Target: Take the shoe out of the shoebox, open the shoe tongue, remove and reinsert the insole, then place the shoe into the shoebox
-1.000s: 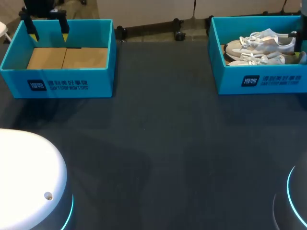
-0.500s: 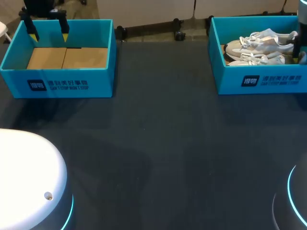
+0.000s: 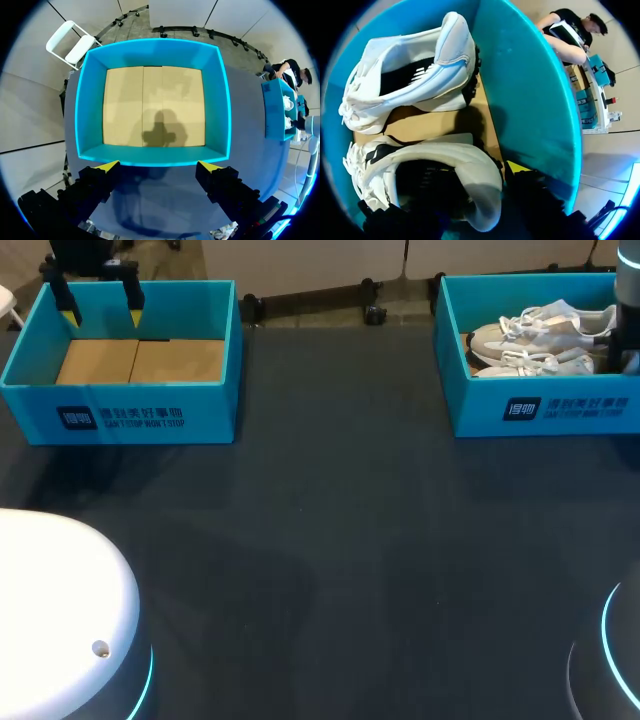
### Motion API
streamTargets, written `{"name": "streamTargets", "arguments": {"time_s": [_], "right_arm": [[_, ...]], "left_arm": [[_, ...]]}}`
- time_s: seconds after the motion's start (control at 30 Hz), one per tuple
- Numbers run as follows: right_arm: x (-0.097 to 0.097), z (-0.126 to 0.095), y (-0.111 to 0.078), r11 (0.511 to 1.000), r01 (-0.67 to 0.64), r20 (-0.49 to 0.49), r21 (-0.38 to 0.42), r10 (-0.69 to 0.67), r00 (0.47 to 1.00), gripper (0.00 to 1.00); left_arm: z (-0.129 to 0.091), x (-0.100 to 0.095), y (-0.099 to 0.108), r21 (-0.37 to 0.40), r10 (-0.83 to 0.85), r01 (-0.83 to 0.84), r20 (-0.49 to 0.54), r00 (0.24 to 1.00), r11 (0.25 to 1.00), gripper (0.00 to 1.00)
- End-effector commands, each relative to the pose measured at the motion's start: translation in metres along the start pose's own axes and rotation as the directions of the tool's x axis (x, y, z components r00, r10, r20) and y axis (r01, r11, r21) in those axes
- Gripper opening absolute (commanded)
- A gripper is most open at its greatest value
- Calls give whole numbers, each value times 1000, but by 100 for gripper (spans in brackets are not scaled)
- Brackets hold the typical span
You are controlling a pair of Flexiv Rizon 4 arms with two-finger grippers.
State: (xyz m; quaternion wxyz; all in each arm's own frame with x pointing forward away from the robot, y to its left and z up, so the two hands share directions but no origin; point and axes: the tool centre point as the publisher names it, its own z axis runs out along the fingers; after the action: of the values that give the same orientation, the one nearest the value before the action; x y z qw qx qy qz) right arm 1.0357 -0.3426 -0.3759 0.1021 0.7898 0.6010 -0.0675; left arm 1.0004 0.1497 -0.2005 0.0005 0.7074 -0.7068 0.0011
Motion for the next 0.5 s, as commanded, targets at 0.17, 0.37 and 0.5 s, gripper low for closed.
{"name": "streamTargets", "arguments": {"time_s": [0.17, 0.37, 0.5], "right_arm": [[2, 4, 6, 1000, 4, 21, 10, -5, 1000, 0], [-4, 1, 3, 1000, -3, 30, 11, 3, 1000, 0], [-10, -9, 1, 1000, -13, 33, 9, 13, 999, 0]], "left_arm": [[0, 0, 0, 0, 0, 0, 1, 1000, 1000, 100], [0, 0, 0, 0, 0, 0, 1, 1000, 1000, 100], [0, 0, 0, 0, 0, 0, 1, 1000, 1000, 100]]}}
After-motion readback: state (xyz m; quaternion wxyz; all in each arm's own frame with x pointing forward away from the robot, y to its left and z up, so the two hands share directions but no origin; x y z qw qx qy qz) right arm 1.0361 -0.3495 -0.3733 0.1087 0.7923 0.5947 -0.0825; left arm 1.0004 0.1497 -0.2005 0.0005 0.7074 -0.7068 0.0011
